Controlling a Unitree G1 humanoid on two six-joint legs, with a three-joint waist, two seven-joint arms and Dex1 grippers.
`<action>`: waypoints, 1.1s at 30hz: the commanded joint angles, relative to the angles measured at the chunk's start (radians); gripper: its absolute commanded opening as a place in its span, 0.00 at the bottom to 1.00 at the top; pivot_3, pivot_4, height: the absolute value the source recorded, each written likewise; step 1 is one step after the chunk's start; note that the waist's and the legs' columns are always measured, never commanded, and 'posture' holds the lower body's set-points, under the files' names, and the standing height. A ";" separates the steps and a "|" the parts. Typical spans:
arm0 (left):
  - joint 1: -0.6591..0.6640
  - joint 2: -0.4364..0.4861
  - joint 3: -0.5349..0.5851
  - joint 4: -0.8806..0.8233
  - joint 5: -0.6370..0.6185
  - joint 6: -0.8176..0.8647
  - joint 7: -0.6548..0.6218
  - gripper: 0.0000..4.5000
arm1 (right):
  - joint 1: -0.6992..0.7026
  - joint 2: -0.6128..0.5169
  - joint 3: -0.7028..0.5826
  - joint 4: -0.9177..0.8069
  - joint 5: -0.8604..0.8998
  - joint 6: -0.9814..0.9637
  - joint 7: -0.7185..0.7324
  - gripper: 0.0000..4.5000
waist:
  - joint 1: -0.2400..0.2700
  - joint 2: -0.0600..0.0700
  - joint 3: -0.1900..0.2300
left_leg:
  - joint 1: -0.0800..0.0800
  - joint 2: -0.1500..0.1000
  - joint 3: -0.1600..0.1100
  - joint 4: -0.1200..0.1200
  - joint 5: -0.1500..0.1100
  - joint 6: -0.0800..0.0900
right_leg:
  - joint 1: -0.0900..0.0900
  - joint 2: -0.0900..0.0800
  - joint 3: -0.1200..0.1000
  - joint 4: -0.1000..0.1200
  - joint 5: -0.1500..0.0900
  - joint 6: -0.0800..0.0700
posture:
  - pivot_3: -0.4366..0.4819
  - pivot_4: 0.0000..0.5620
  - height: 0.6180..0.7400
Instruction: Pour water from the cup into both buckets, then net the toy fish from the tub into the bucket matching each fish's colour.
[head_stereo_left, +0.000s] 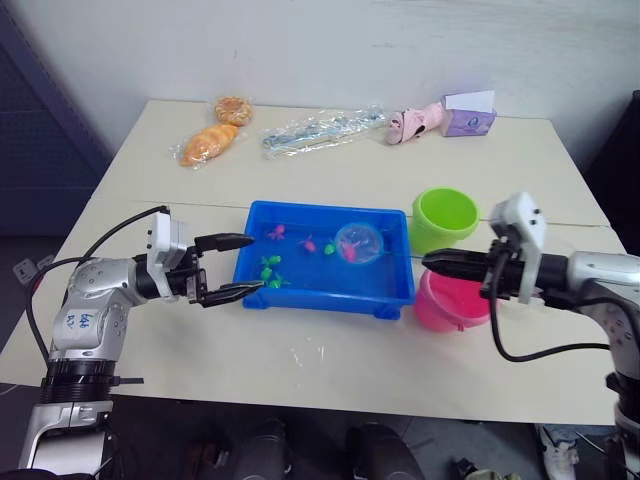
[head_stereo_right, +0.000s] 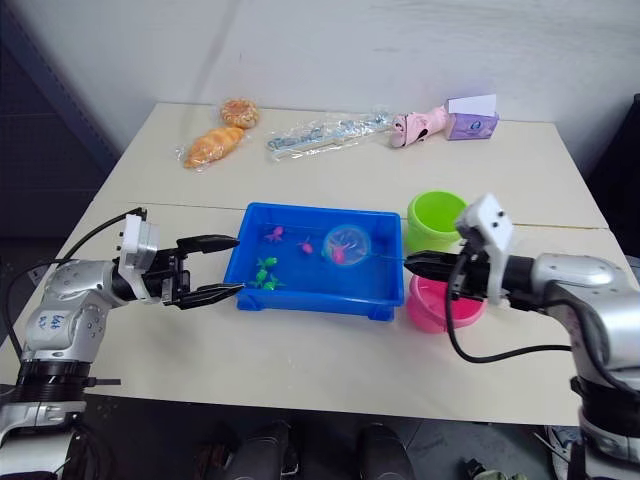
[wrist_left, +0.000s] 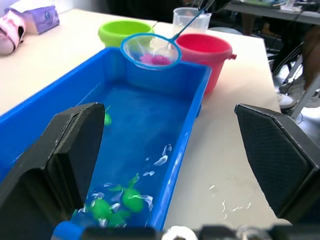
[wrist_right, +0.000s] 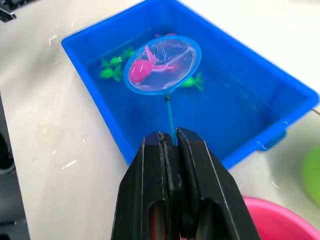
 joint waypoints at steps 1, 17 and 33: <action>-0.036 -0.017 -0.013 -0.032 -0.029 0.019 -0.009 0.99 | 0.081 -0.008 -0.172 -0.096 0.063 -0.009 -0.043 0.00 | 0.004 0.000 0.000 | 0.000 0.000 0.000 0.000 0.000 0.000 | 0.000 0.000 0.000 0.000 0.000 0.000 | 0.48 0.27 1.00; -0.201 -0.204 -0.140 0.129 0.033 -0.055 -0.078 0.99 | 0.717 0.165 -0.603 -0.282 -0.125 -0.473 -0.107 0.00 | 0.021 0.000 0.000 | 0.001 0.000 0.002 0.001 0.001 -0.001 | 0.001 0.004 0.003 -0.001 0.000 0.002 | 0.48 0.27 1.00; -0.198 -0.275 -0.178 0.101 0.059 -0.057 -0.042 0.99 | 0.858 0.233 -0.400 -0.029 -0.790 -1.447 -0.357 0.00 | 0.019 0.000 0.000 | 0.003 0.002 0.003 0.000 0.003 -0.005 | 0.001 0.007 0.006 0.000 0.000 0.002 | 0.48 0.27 1.00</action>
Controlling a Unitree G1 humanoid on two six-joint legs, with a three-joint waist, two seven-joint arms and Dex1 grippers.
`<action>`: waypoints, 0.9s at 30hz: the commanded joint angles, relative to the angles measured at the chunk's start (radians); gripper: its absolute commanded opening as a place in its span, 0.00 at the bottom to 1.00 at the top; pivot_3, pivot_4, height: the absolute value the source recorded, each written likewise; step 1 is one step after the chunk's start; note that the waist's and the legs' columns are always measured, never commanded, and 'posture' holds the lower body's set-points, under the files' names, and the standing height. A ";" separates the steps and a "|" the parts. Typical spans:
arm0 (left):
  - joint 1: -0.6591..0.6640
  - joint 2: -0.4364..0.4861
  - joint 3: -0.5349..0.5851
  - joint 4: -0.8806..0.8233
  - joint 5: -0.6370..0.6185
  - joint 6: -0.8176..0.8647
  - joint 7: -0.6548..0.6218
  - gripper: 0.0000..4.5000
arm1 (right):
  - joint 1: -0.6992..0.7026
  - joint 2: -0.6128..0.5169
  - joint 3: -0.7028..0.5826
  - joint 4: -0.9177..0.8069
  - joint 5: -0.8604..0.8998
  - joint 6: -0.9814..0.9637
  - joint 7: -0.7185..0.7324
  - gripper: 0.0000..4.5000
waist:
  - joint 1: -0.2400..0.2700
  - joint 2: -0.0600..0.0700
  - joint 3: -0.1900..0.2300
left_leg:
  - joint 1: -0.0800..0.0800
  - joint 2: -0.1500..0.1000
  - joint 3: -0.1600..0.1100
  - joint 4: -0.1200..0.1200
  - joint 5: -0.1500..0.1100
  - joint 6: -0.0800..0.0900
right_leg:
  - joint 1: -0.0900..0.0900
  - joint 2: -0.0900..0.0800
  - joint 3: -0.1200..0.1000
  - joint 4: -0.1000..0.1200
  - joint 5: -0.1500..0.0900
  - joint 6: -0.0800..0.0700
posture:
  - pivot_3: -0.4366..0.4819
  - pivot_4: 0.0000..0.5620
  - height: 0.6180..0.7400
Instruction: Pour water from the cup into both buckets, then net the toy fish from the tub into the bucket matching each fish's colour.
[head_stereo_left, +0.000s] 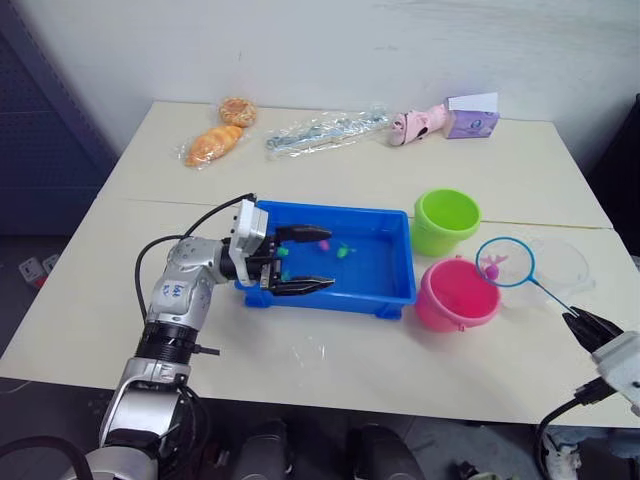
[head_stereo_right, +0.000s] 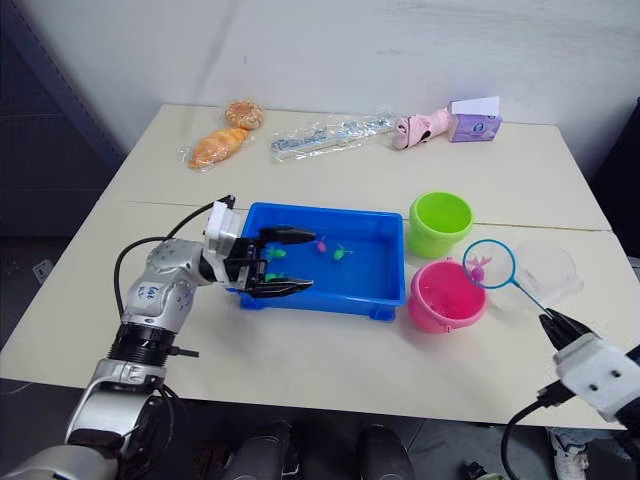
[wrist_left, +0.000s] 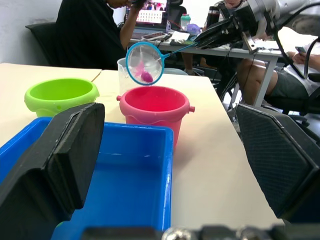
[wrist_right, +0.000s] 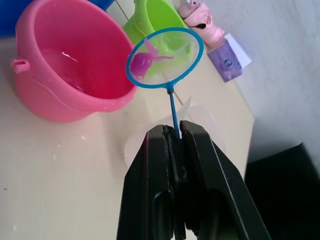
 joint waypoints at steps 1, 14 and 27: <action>0.011 -0.004 -0.011 -0.055 -0.003 0.011 0.012 0.99 | 0.021 -0.020 0.010 0.065 -0.230 -0.320 -0.136 0.00 | 0.000 0.000 0.000 | 0.000 0.000 0.000 0.000 0.000 0.000 | 0.000 0.000 0.000 0.000 0.000 0.000 | 0.48 0.27 1.00; 0.018 -0.009 -0.010 -0.070 -0.006 0.027 0.029 0.99 | 0.037 -0.072 0.023 0.153 -0.612 -0.579 -0.442 0.00 | -0.001 0.000 0.000 | 0.001 0.000 0.000 0.000 0.001 -0.002 | 0.000 0.001 0.001 0.000 0.000 0.000 | 0.48 0.27 1.00; 0.009 -0.015 -0.023 -0.041 0.006 -0.002 0.012 0.99 | 0.083 -0.037 0.031 0.137 -0.653 -0.534 -0.550 0.00 | 0.000 0.000 0.000 | 0.001 0.001 0.000 0.000 0.002 -0.003 | 0.000 0.002 0.001 0.001 0.000 0.000 | 0.48 0.27 1.00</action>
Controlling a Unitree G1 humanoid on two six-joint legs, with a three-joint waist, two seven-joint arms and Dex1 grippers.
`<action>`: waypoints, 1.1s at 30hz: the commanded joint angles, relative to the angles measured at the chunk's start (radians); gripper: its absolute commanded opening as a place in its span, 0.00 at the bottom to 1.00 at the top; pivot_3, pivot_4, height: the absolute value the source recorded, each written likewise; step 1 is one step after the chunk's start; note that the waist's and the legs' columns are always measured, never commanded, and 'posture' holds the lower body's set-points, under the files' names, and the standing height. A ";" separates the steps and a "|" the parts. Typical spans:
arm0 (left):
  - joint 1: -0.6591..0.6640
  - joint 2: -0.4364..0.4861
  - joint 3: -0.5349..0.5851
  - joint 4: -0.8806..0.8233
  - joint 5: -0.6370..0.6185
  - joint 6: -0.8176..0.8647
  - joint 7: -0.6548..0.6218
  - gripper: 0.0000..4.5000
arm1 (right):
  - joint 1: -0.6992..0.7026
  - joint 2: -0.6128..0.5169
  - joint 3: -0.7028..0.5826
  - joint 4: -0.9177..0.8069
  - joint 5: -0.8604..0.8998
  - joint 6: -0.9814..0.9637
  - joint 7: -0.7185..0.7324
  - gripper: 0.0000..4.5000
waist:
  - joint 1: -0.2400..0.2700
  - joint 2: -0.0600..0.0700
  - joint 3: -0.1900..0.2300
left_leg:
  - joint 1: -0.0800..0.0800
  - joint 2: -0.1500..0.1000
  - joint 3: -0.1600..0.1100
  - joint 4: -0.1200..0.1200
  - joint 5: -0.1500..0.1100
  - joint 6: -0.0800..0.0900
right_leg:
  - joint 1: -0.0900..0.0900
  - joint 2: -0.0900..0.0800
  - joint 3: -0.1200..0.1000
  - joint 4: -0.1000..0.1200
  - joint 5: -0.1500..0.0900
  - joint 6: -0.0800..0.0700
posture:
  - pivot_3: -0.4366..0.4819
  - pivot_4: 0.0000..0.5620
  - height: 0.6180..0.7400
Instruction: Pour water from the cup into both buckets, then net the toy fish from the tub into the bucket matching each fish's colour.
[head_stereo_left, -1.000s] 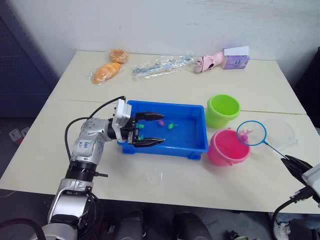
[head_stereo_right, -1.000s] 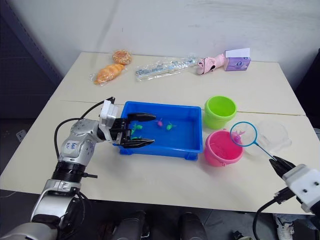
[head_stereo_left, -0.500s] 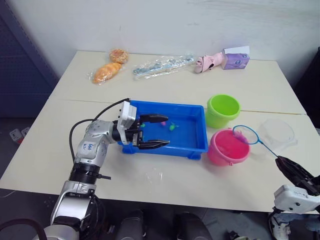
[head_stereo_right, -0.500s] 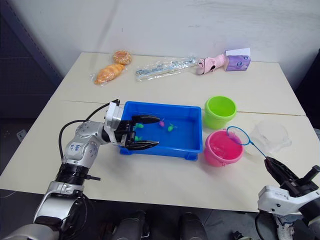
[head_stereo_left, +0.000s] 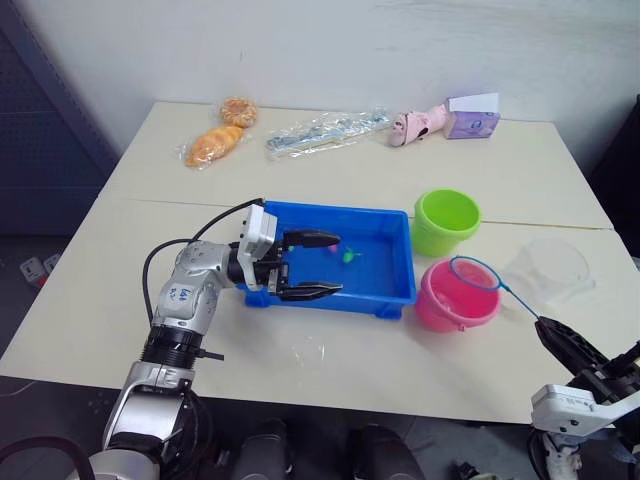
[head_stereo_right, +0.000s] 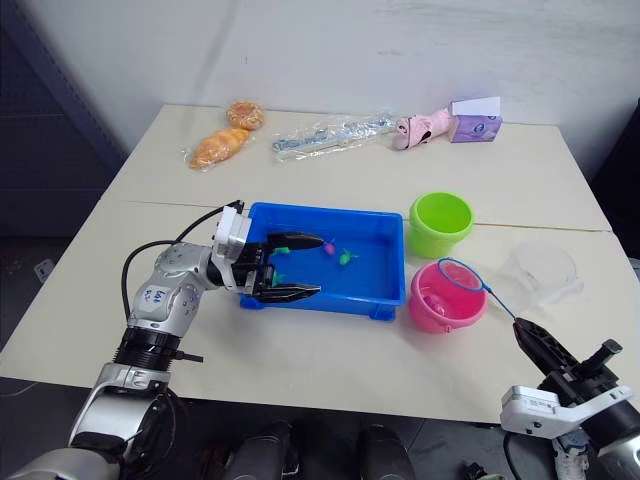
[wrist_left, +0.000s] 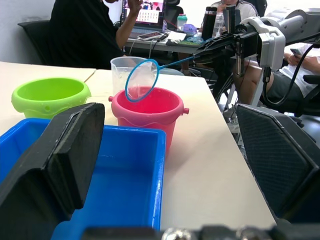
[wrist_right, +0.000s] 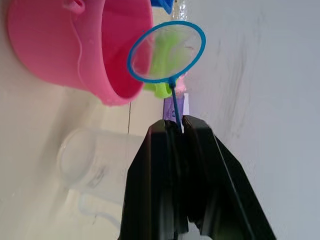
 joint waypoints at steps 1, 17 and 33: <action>-0.009 0.005 0.006 -0.010 0.002 -0.019 -0.006 0.99 | 0.034 0.019 -0.030 -0.031 0.102 0.040 -0.005 0.00 | 0.000 0.000 0.000 | 0.000 0.000 0.000 0.000 0.000 0.000 | 0.000 0.000 0.000 0.000 0.000 0.000 | 0.48 0.27 1.00; 0.107 0.242 0.281 0.091 -0.015 -0.088 0.072 0.99 | -0.397 -0.271 0.404 -0.412 1.408 1.113 0.175 0.00 | -0.026 -0.001 0.000 | 0.001 0.003 -0.002 0.003 -0.001 0.003 | 0.000 -0.001 -0.001 0.003 0.000 0.000 | 0.48 0.27 1.00; 0.287 0.291 0.338 -0.093 -0.023 -0.073 0.165 0.99 | -1.038 -0.245 0.873 -0.088 1.117 1.583 0.087 0.00 | -0.024 -0.002 0.000 | -0.004 -0.003 -0.002 0.003 -0.004 0.009 | -0.003 -0.009 -0.004 0.002 0.000 -0.001 | 0.48 0.27 1.00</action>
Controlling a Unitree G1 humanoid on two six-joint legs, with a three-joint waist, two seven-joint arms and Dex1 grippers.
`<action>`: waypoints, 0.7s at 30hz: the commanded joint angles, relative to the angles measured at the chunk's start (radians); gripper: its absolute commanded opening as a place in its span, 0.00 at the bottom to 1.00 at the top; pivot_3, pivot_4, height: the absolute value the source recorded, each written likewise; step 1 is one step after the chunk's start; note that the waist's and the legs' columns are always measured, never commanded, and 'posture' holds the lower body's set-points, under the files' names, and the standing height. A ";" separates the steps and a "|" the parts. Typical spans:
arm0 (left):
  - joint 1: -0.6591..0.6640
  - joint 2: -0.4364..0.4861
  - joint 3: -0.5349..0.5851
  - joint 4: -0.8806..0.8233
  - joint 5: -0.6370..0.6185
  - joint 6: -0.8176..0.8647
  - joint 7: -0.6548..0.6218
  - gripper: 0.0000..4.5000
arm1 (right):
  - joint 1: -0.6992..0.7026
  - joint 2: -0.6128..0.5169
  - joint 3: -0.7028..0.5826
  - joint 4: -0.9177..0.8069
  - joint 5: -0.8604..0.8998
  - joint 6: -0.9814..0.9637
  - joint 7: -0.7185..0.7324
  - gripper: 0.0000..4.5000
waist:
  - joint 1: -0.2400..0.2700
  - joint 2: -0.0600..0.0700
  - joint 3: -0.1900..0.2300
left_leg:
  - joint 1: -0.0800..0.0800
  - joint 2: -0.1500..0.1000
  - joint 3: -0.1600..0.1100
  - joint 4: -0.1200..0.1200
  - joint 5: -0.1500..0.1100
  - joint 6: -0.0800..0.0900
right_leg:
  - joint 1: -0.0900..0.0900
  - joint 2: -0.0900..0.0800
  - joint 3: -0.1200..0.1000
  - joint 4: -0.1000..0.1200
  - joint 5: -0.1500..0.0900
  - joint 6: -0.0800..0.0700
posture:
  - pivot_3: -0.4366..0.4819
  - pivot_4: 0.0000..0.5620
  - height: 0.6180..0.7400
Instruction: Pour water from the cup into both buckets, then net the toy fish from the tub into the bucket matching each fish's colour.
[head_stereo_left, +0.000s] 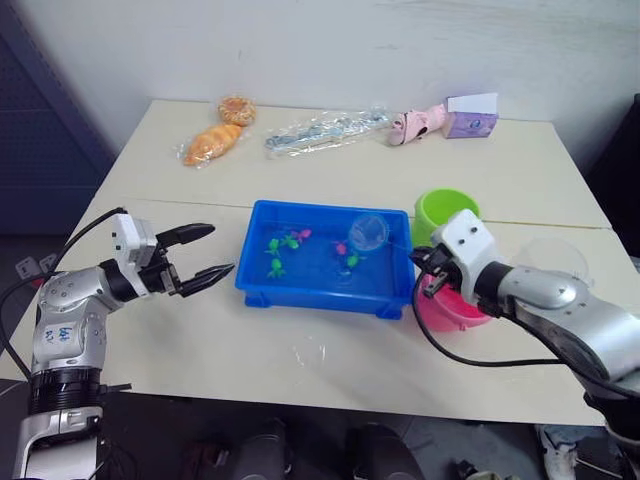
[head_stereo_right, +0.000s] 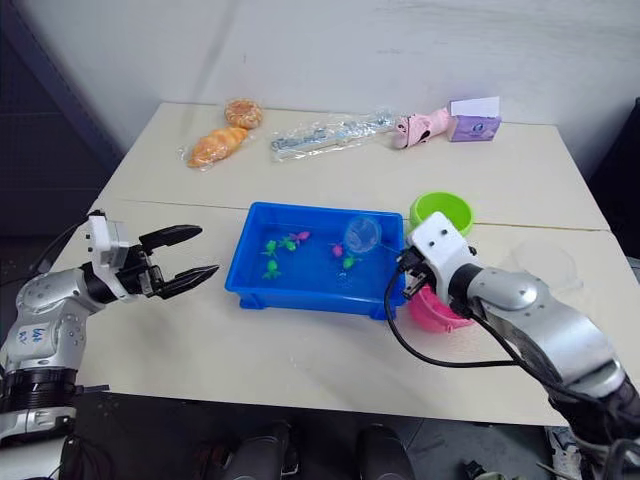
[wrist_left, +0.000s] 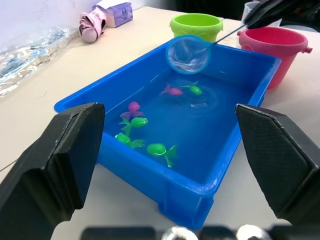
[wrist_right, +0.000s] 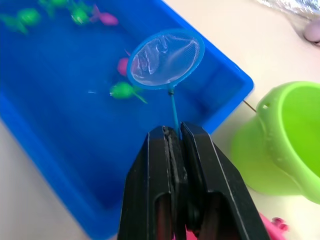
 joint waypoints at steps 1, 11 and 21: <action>0.025 -0.006 0.004 -0.062 -0.018 0.001 0.021 0.99 | -0.059 0.034 0.045 0.021 -0.085 0.022 0.004 0.00 | -0.006 0.000 0.000 | 0.000 0.000 0.000 0.000 0.000 0.000 | 0.000 0.000 0.000 0.000 0.000 0.000 | 0.48 0.27 1.00; 0.057 -0.012 -0.007 -0.102 -0.021 0.013 0.032 0.99 | -0.142 0.087 0.105 0.063 -0.185 0.129 0.048 0.00 | -0.008 0.000 0.000 | 0.000 0.000 0.000 0.000 0.000 0.000 | -0.001 0.000 -0.001 0.001 0.000 0.000 | 0.48 0.27 1.00; 0.051 -0.013 -0.025 -0.087 -0.014 0.005 0.013 0.99 | -0.199 0.210 0.130 0.155 -0.215 0.135 0.107 0.00 | -0.009 0.000 0.000 | 0.000 0.000 0.001 -0.001 0.000 0.000 | -0.001 0.000 -0.001 0.002 0.000 0.000 | 0.48 0.27 1.00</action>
